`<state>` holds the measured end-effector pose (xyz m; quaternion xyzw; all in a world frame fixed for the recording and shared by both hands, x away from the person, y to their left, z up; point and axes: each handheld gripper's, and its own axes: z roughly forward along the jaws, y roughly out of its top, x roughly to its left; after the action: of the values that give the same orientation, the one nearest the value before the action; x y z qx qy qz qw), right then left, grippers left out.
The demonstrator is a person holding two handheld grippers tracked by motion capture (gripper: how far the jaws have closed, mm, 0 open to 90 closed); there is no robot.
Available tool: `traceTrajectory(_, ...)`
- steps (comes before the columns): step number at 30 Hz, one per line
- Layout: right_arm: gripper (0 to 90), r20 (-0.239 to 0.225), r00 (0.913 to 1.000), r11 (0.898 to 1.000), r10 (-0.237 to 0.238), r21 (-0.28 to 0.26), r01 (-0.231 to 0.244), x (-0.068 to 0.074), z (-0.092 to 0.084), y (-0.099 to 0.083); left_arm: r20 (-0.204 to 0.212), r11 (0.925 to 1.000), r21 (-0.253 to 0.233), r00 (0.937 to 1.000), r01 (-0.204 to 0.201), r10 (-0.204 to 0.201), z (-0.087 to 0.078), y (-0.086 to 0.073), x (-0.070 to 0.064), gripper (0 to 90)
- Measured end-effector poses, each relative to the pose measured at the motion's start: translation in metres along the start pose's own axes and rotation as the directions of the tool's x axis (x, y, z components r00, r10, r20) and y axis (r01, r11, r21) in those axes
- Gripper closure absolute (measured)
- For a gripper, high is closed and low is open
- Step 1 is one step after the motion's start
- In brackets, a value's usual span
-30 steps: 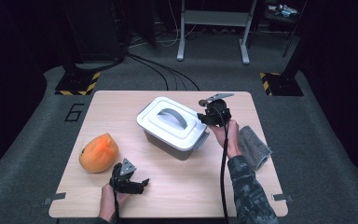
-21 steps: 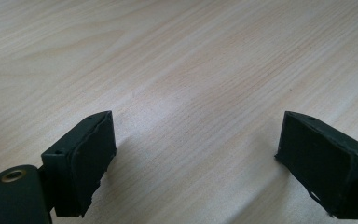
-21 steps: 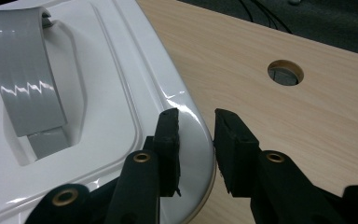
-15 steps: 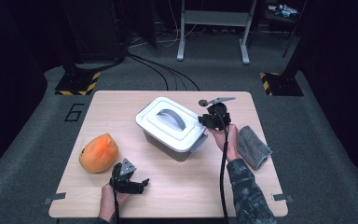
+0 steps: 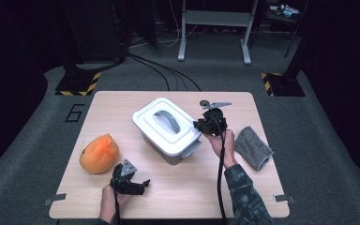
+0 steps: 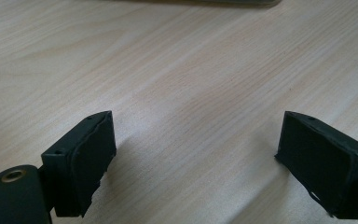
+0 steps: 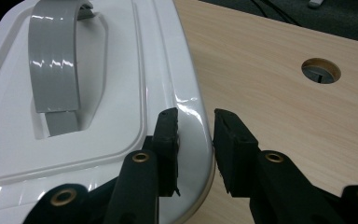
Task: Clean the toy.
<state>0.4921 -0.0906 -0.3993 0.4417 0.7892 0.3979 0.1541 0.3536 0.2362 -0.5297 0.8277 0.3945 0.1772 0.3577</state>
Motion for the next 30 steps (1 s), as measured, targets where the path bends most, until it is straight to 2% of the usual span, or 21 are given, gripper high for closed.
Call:
traceTrajectory(5,62.4,0.01,0.9997,1.0,-0.024,0.014,0.024,0.005,0.0,0.003,0.001,1.0,0.004,1.0,0.0,0.0,-0.001,0.0,0.0,11.0)
traceTrajectory(10,52.4,-0.015,0.9991,0.999,-0.04,-0.031,0.04,0.015,-0.005,0.01,-0.004,1.0,-0.001,1.0,-0.001,0.001,0.0,0.0,0.0,11.0)
traceTrajectory(17,36.9,-0.056,0.9919,0.993,-0.114,-0.047,0.111,0.041,-0.003,0.028,-0.008,1.0,-0.003,1.0,-0.003,0.003,0.0,-0.001,0.0,11.0)
traceTrajectory(22,35.6,-0.074,0.9867,0.989,-0.145,-0.036,0.143,0.058,0.008,0.042,-0.007,1.0,-0.003,1.0,0.002,-0.002,0.0,-0.001,-0.001,11.0)
traceTrajectory(26,37.1,-0.087,0.9823,0.986,-0.166,-0.011,0.165,0.065,0.02,0.049,-0.003,1.0,0.001,1.0,0.002,-0.002,0.0,-0.001,-0.001,11.0)
traceTrajectory(30,46.3,-0.08,0.9833,0.986,-0.164,0.011,0.165,0.071,0.03,0.052,-0.003,1.0,0.0,1.0,0.004,-0.004,0.0,-0.001,-0.001,11.0)
